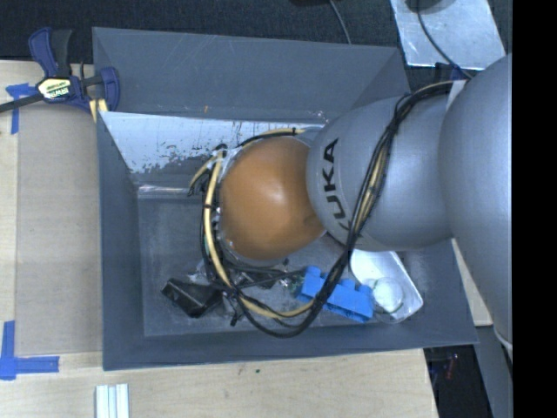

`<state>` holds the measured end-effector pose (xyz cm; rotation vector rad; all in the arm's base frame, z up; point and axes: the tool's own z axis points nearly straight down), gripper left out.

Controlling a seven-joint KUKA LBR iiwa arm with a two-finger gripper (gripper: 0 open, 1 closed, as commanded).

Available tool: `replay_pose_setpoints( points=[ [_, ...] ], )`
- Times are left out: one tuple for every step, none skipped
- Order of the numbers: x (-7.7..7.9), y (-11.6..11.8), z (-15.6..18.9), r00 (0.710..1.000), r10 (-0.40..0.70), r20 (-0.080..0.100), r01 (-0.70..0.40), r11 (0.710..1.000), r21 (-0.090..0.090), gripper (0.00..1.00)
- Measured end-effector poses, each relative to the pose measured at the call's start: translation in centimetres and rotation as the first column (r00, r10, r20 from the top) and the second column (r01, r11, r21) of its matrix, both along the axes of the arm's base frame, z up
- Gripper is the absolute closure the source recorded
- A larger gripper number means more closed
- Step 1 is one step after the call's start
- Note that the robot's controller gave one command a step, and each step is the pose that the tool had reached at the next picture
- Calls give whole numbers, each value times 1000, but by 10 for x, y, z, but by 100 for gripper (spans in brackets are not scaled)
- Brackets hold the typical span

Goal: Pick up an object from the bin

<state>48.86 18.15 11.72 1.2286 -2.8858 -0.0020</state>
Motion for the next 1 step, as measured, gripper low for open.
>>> replay_pose_setpoints(
  points=[
    [0, 0, 9, 1000, -2, 0, 2, 1000, 0, 100]
  ],
)
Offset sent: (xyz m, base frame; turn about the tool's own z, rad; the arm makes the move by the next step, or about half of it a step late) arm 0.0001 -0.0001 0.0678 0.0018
